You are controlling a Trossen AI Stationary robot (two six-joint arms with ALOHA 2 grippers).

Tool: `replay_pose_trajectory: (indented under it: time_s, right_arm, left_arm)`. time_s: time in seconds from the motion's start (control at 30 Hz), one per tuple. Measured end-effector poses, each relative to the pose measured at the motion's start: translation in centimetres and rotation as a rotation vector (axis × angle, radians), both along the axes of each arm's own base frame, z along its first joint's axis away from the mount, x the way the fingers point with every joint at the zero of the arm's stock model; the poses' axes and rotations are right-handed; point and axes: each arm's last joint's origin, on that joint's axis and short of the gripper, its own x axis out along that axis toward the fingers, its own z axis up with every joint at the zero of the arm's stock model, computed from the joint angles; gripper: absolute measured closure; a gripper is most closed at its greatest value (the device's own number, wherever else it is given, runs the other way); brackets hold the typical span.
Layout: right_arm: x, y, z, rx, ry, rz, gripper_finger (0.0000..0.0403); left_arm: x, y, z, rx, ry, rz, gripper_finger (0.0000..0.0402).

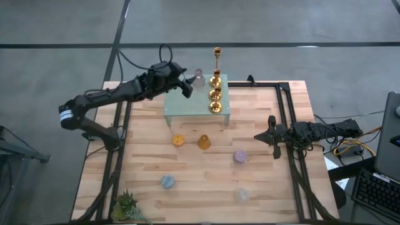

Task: Pick & Place candle stick holders
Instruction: Put the yellow glass candle holder on the shelf aligned with the pink glass candle holder

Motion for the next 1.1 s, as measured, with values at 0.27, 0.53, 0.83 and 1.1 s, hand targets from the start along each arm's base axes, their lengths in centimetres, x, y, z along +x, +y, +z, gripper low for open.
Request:
replay_pose_trajectory:
  time_s: [0.27, 0.53, 0.83, 1.1]
  right_arm:
    - [0.0, 0.0, 0.0, 0.000, 0.000, 0.000, 0.0394]
    - [0.0, 0.0, 0.0, 0.000, 0.000, 0.000, 0.0394]
    - [0.0, 0.0, 0.0, 0.000, 0.000, 0.000, 0.0394]
    - [0.0, 0.0, 0.0, 0.000, 0.000, 0.000, 0.0394]
  left_arm:
    - [-2.6, -3.0, 0.3, -0.006, -0.056, -0.055, 0.0122]
    - [-5.9, -5.6, -0.8, -0.025, -0.122, -0.103, 0.0122]
    - [-8.4, -8.9, -2.8, -0.013, -0.234, -0.238, 0.0122]
    - [-9.7, -11.6, -4.7, 0.019, -0.301, -0.391, 0.0122]
